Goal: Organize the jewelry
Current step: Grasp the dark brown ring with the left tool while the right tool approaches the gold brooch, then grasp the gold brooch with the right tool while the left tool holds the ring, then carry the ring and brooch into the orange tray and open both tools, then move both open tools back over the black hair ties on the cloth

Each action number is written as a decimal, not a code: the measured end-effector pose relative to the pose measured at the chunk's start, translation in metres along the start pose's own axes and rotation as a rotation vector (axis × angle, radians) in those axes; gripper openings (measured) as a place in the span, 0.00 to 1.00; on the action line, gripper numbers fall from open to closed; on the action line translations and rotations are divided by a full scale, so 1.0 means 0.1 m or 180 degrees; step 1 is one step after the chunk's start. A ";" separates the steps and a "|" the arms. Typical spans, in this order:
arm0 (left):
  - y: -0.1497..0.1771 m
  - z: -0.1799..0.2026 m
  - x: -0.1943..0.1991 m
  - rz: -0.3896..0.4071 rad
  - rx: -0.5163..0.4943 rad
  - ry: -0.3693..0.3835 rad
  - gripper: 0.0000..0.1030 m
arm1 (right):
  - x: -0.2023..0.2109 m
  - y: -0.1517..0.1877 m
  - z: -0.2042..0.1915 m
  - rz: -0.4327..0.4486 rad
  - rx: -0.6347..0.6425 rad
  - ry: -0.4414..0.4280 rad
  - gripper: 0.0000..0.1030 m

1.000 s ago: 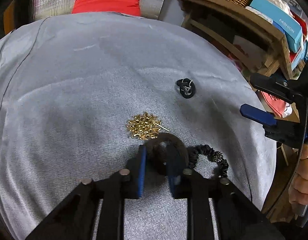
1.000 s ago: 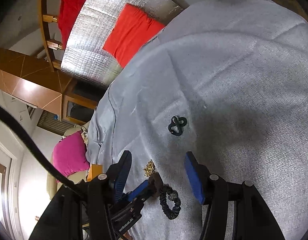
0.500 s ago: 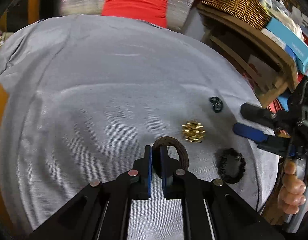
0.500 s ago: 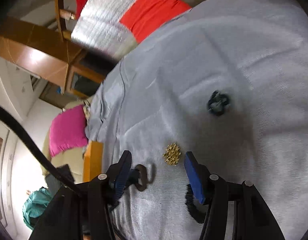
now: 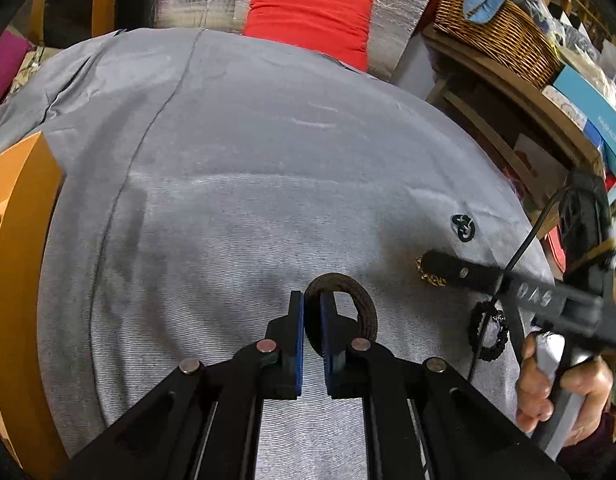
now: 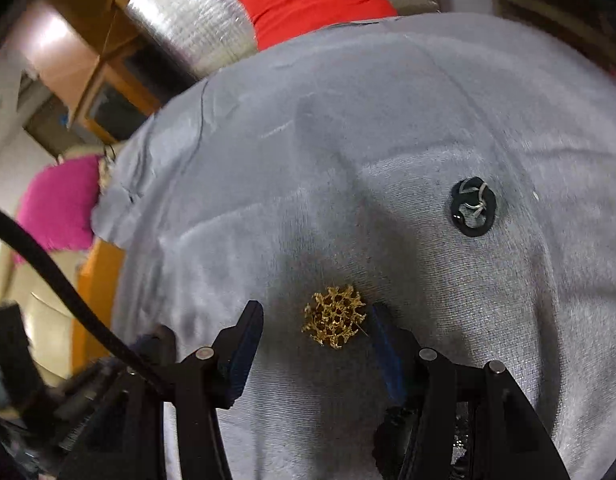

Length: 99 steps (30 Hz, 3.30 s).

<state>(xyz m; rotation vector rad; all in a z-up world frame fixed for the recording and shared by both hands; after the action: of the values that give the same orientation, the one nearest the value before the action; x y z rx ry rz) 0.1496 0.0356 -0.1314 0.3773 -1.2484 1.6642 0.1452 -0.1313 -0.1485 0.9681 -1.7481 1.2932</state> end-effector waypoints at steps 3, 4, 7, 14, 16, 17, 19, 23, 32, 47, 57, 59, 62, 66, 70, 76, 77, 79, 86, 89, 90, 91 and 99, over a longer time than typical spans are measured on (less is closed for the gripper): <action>-0.02 -0.05 0.01 0.0024 0.0032 -0.0038 0.08 | -0.03 0.03 -0.04 0.0076 0.0222 0.0203 0.57; -0.03 -0.05 0.03 0.0031 0.0045 -0.0037 0.08 | -0.03 0.04 -0.05 0.0092 0.0294 0.0269 0.55; -0.03 -0.08 0.05 0.0051 0.0072 -0.0050 0.08 | -0.05 0.07 -0.07 0.0175 0.0538 0.0514 0.44; -0.05 -0.11 0.06 0.0078 0.0121 -0.0054 0.08 | -0.03 0.10 -0.07 0.0289 0.0777 0.0703 0.40; -0.05 -0.11 0.06 0.0089 0.0138 -0.0049 0.08 | 0.00 0.08 -0.08 0.0306 0.0746 0.0679 0.40; -0.06 -0.11 0.07 0.0103 0.0145 -0.0059 0.08 | 0.04 0.06 -0.06 0.0334 0.0707 0.0646 0.40; -0.07 -0.11 0.09 0.0128 0.0151 -0.0061 0.08 | 0.12 0.02 -0.05 0.0393 0.0632 0.0570 0.40; -0.11 -0.09 0.25 0.0258 0.0146 -0.0028 0.08 | 0.31 -0.04 -0.11 0.0527 0.0476 0.0350 0.40; -0.29 -0.19 1.25 0.1007 0.0089 -0.0159 0.08 | 0.78 0.00 -0.64 0.0870 0.0439 -0.0221 0.40; 0.41 -1.92 2.24 0.1199 0.1033 -0.1037 0.08 | 0.92 0.19 -3.19 0.0431 0.1512 -0.0822 0.40; 0.73 -2.23 1.83 0.0844 0.1660 -0.0792 0.08 | 0.17 0.48 -4.32 -0.0552 0.1714 -0.0809 0.40; 0.78 -2.31 1.80 0.0822 0.1803 -0.0762 0.08 | -0.02 0.53 -4.38 -0.0708 0.1693 -0.0772 0.40; 0.83 -2.39 1.75 0.0779 0.1939 -0.0768 0.08 | -0.28 0.61 -4.45 -0.0862 0.1697 -0.0669 0.40; 0.85 -2.39 1.66 0.0693 0.2027 -0.0708 0.08 | -0.47 0.67 -4.49 -0.0955 0.1720 -0.0543 0.40; 0.86 -2.36 1.56 0.0604 0.2049 -0.0678 0.08 | -0.64 0.73 -4.45 -0.1076 0.1774 -0.0376 0.40; 0.86 -2.37 1.56 0.0565 0.2088 -0.0760 0.09 | -0.76 0.76 -4.38 -0.1265 0.1629 -0.0283 0.48; 0.86 -2.37 1.56 0.0559 0.2102 -0.0763 0.10 | -0.74 0.75 -4.38 -0.1264 0.1614 -0.0325 0.49; 0.85 -2.37 1.57 0.0580 0.2132 -0.0765 0.13 | -0.66 0.72 -4.38 -0.1218 0.1578 -0.0400 0.49; 0.60 -2.20 1.80 0.0895 0.1765 -0.1074 0.42 | 0.01 0.30 -4.15 -0.0694 0.1290 -0.0877 0.49; 0.43 -2.05 1.92 0.1096 0.1483 -0.1268 0.55 | 0.37 0.12 -3.83 -0.0439 0.1126 -0.1000 0.49; 0.35 -1.95 1.97 0.1182 0.1318 -0.1386 0.58 | 0.47 0.07 -3.71 -0.0367 0.1075 -0.1023 0.49; 0.31 -1.90 2.01 0.1223 0.1223 -0.1441 0.59 | 0.54 0.03 -3.61 -0.0306 0.1028 -0.1028 0.49; -0.01 -1.14 1.62 0.1180 0.0396 -0.1429 0.65 | 1.04 -0.23 -1.65 0.0108 0.0426 -0.0808 0.50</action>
<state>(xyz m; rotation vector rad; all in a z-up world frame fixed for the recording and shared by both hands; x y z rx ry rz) 0.1080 0.2166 -0.0631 0.6532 -1.6214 2.0518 0.1410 0.0091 -0.0108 1.2288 -1.8930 1.3716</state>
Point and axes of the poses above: each gripper's, at about its wrist camera, not at the fingertips, and x roughly against the way its jaws point, z to its right, y to its underside, the point moved 10 cm from there along -x, roughly the way its jaws point, and after that the axes turned 13 degrees about y, right-handed, at the moved point
